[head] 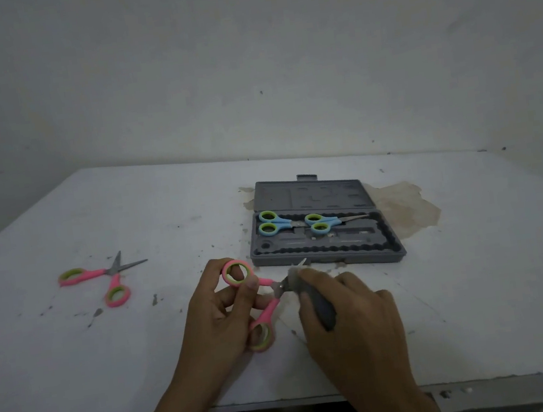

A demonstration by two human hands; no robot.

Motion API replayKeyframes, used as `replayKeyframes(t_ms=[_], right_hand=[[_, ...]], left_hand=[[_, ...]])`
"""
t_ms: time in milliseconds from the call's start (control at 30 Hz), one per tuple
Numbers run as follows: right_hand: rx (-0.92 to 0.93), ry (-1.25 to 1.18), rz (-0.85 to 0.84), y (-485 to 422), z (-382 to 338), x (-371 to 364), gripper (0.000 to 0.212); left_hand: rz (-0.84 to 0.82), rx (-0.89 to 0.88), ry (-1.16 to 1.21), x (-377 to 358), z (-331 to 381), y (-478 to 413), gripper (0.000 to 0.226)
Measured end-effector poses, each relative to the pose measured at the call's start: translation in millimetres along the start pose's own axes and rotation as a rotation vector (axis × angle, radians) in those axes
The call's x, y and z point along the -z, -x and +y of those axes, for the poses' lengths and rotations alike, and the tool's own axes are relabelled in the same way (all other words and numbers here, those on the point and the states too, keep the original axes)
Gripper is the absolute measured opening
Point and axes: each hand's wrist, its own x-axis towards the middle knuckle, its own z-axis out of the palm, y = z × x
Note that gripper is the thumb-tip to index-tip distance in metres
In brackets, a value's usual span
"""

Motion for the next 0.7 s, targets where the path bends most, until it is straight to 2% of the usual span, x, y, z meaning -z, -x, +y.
replayKeyframes(t_ms=[100,200,367,533,600,700], right_hand=[[-0.002,-0.006,-0.030,6.2,1.7,-3.0,0.037],[-0.114,-0.042,0.012,7.0,14.4,-4.6,0.041],[-0.054,-0.053,0.021,12.2,7.4,-5.8,0.040],[-0.147,-0.058,0.107,11.0,26.4,-1.4,0.039],[-0.055,-0.071,0.097,7.1,19.9,4.7,0.039],[0.132,0.009,-0.019,1.0,4.5,8.1,0.036]], left_hand=[[0.015,0.011,0.046,0.5,3.6,0.7,0.015],[0.021,0.002,0.061,1.3,4.6,1.1,0.007],[0.026,0.017,0.084,1.8,6.2,2.8,0.010],[0.019,0.011,0.075,1.5,5.4,1.4,0.014],[0.008,0.013,0.023,0.8,2.8,0.1,0.022],[0.002,0.024,-0.026,1.2,0.1,-0.2,0.029]])
